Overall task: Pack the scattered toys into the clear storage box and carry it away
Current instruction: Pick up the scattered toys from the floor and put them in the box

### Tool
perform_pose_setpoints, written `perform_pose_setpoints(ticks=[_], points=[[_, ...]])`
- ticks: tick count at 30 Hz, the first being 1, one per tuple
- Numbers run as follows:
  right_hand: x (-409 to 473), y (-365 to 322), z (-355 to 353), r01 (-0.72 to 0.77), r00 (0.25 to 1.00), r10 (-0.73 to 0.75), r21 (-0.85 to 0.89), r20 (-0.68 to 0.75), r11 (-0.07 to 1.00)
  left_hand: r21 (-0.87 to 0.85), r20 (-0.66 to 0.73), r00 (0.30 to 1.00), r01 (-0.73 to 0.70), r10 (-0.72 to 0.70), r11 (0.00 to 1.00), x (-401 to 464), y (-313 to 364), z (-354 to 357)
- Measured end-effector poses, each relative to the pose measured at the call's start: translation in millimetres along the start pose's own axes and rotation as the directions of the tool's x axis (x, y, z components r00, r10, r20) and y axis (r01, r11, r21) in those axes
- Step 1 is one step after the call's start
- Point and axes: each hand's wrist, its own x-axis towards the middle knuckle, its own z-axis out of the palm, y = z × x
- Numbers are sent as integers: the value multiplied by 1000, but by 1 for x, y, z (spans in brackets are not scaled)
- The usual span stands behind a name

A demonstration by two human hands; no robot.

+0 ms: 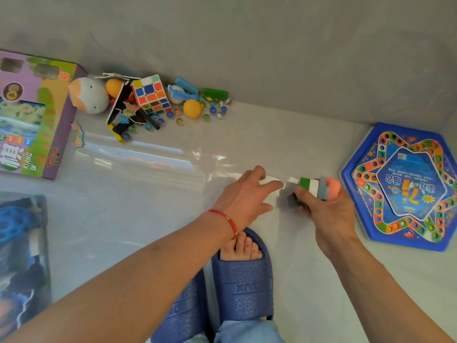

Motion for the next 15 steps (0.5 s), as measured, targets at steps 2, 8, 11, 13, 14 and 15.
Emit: perform_pose_setpoints(ticks=[2,8,11,13,14,15], points=[[-8,1,-2,-124,985,96,205,142,971,84,6,999,-49,49,995,10,3,8],[-28,-40,-8,-350,845,169,285,507,892,-285,-108,909,359,-402,889,-16,2,-18],[-64,-77,3,-341,727,155,156,669,927,-644,-149,749,423,-646,638,-76,12,-68],[-102,-107,28,-289,624,152,46,766,956,-815,-163,624,352,-765,461,-129,25,-111],[-124,-121,44,-240,563,149,-12,813,971,-864,-189,557,298,-809,407,-156,31,-132],[-149,-135,64,-192,493,146,-57,858,980,-893,-229,480,242,-847,379,-185,35,-153]])
